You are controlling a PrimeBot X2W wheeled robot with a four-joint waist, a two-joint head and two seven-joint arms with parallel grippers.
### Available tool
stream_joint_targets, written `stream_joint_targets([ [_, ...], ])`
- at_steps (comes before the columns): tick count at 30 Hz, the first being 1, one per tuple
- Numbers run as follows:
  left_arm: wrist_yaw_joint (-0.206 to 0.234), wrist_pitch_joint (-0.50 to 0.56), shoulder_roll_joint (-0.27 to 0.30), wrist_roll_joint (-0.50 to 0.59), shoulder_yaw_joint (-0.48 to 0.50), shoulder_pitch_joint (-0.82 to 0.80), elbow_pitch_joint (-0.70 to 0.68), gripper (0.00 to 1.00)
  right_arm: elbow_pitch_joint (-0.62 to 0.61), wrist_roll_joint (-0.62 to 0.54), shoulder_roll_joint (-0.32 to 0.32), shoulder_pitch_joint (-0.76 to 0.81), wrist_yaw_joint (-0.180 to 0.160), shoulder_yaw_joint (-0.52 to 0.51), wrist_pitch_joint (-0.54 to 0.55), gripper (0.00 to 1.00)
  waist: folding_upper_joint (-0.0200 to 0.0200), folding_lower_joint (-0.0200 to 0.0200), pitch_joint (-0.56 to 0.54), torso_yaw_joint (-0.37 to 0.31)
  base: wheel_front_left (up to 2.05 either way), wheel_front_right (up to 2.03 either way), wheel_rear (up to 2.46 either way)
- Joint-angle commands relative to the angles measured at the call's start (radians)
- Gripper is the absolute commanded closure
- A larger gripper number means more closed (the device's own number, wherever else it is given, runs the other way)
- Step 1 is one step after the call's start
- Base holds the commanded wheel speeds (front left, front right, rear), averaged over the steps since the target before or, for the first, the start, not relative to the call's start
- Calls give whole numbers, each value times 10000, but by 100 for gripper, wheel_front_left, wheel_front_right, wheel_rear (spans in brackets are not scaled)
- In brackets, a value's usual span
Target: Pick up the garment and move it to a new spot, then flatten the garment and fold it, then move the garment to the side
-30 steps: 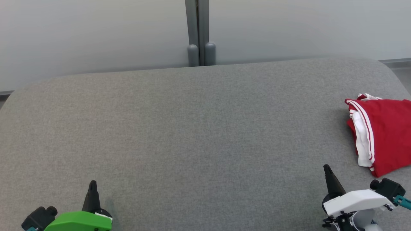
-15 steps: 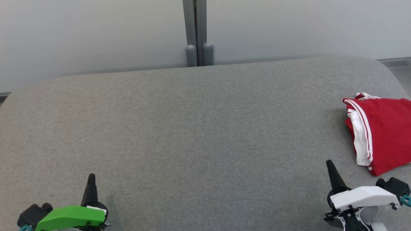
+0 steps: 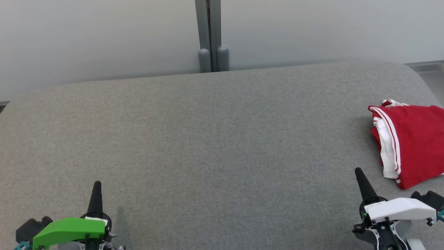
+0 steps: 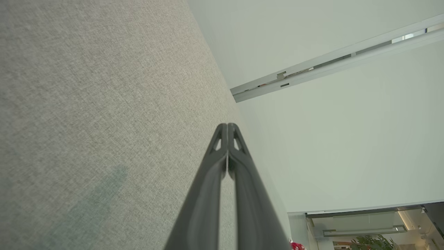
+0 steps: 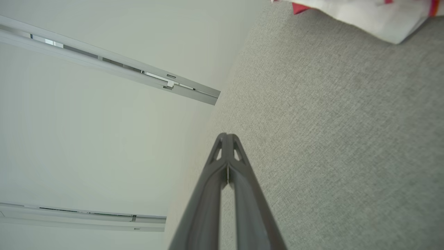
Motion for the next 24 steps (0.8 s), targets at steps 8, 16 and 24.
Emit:
stream_joint_targets([
  [8,-18,238,84,-863,87,-316,-214,100,-269,877,-64,-171,-6,-115,242,100,-1,0,-3,-43,0,0,0],
  [16,-20,433,90,-1512,139,-387,-313,100,-400,1533,-69,-187,-7,-186,424,100,-1,0,-5,-84,0,0,0],
  [24,-22,602,93,-2120,189,-456,-393,100,-521,2145,-76,-198,-8,-256,590,100,-1,0,-7,-125,0,0,0],
])
